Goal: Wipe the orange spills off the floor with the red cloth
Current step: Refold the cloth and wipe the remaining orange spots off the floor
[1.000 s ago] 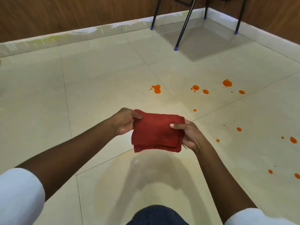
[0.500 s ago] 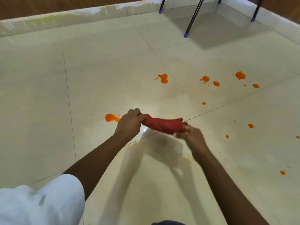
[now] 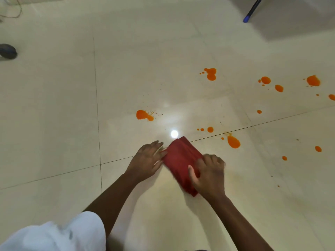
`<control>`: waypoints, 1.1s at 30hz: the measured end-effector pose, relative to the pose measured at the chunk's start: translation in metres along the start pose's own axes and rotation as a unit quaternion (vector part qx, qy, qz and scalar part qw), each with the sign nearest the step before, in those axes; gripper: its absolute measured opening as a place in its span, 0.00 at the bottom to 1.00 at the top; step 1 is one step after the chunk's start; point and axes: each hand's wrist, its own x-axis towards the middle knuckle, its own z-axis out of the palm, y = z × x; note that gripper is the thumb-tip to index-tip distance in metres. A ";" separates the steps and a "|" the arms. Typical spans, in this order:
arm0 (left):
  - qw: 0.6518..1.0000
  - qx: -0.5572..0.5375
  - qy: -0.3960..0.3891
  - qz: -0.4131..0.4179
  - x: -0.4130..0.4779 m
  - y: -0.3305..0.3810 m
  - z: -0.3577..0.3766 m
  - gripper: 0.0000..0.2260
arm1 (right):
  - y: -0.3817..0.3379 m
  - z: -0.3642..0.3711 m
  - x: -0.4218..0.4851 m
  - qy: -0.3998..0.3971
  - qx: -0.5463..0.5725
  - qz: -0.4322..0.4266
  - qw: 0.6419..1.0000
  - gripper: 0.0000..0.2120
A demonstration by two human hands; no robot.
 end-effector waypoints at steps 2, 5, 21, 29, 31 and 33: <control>0.999 -0.008 0.005 -0.032 -0.004 -0.002 0.000 0.20 | -0.001 0.024 0.012 -0.124 0.036 -0.077 0.989 0.19; 0.995 0.039 -0.014 -0.095 -0.012 -0.017 0.006 0.27 | 0.007 0.060 0.014 -0.228 0.003 -0.142 0.963 0.26; 0.968 -0.049 -0.012 -0.245 -0.058 -0.088 0.019 0.62 | -0.104 0.121 0.052 -0.161 -0.063 -0.199 0.965 0.24; 0.967 -0.061 -0.008 -0.245 -0.035 -0.100 0.004 0.66 | -0.107 0.121 0.071 -0.162 -0.046 -0.040 0.985 0.25; 0.969 -0.070 -0.005 -0.235 -0.035 -0.101 0.005 0.65 | -0.132 0.127 0.072 -0.176 -0.037 -0.114 0.977 0.24; 0.969 -0.067 -0.002 -0.237 -0.036 -0.102 0.005 0.65 | -0.139 0.139 0.121 -0.165 -0.057 -0.180 0.968 0.23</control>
